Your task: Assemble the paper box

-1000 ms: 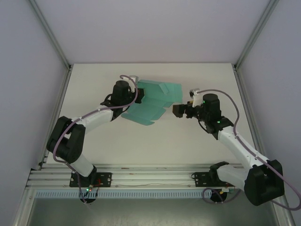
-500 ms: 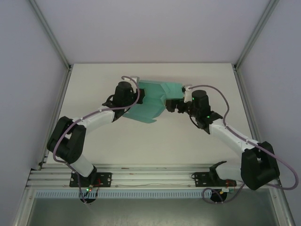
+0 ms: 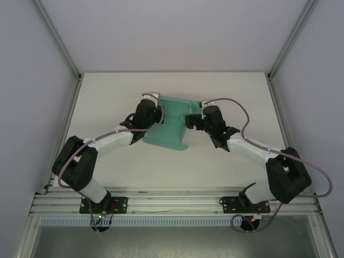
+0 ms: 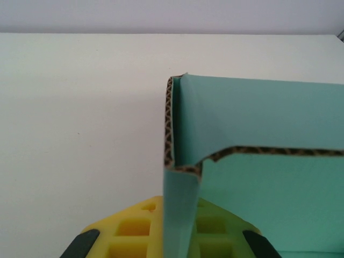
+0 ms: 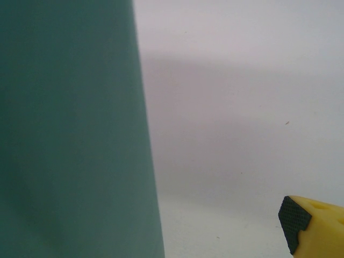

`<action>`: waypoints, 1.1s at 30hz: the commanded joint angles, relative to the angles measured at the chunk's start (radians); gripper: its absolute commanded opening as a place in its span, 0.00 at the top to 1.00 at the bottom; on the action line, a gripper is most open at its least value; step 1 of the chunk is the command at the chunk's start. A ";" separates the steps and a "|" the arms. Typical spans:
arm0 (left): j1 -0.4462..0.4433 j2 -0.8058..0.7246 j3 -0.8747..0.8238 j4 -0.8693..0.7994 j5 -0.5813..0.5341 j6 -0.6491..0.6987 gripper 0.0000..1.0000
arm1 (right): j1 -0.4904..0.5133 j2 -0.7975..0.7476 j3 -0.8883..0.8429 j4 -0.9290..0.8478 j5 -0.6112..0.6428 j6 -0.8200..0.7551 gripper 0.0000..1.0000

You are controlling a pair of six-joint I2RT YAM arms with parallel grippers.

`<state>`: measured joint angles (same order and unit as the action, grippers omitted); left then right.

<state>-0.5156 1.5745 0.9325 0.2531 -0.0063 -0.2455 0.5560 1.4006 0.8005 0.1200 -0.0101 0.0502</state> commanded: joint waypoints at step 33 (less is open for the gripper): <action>-0.022 -0.069 -0.015 0.105 -0.126 -0.112 1.00 | -0.059 -0.238 -0.149 0.145 -0.698 0.401 0.66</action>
<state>-0.5369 1.5307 0.9150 0.3069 -0.1383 -0.3138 0.4927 1.1706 0.6842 0.1295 -0.6102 0.3820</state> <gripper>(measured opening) 0.094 0.486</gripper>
